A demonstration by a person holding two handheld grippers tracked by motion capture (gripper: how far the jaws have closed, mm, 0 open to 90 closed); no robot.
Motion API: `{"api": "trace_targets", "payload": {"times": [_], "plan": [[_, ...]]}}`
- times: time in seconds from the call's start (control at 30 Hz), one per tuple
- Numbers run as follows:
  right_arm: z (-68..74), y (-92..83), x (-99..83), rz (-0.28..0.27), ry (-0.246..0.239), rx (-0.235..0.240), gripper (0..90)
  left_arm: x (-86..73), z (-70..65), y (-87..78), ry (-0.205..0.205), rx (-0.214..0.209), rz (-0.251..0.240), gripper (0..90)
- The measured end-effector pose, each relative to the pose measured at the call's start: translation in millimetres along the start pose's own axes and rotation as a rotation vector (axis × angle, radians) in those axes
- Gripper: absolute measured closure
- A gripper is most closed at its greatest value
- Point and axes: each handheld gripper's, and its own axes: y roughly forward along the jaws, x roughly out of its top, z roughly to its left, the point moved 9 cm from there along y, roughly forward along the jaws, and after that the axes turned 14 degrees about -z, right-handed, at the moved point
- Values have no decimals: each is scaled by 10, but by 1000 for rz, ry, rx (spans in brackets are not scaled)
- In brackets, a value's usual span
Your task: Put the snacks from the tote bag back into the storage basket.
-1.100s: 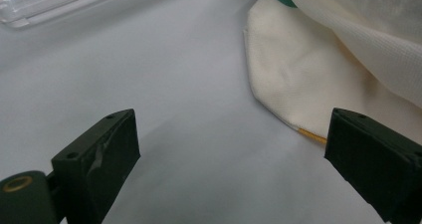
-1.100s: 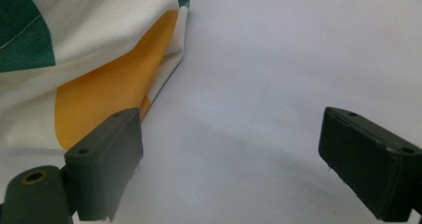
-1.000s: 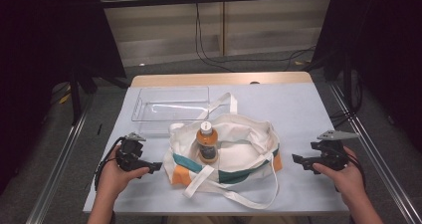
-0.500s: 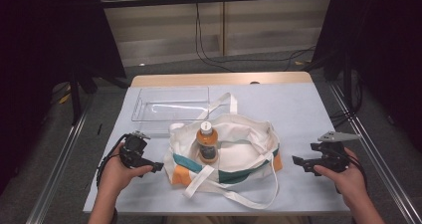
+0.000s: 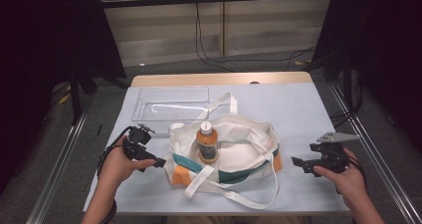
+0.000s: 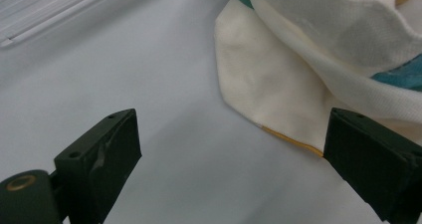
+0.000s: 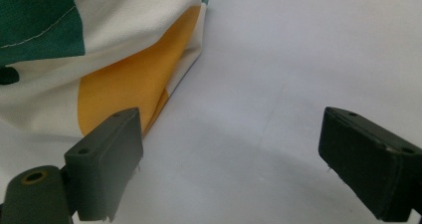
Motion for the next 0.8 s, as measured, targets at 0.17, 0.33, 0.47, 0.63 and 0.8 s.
{"api": "trace_targets", "payload": {"times": [0.17, 0.33, 0.47, 0.63, 0.8], "plan": [[-1, -7, -5, 0, 4, 0, 103, 52, -4, -43, 11, -1, 11, 74], [3, -10, 1, -3, 6, 3, 103, 108, -35, -78, 10, -1, 33, 75], [7, -11, -7, 2, 5, 6, 103, 142, -54, -97, 21, -2, 57, 75], [1, -19, -3, -2, 9, 5, 103, 193, -72, -129, 32, -5, 69, 76], [-4, -20, -4, -3, 13, 5, 103, 262, -102, -151, 44, -9, 67, 76]]}}
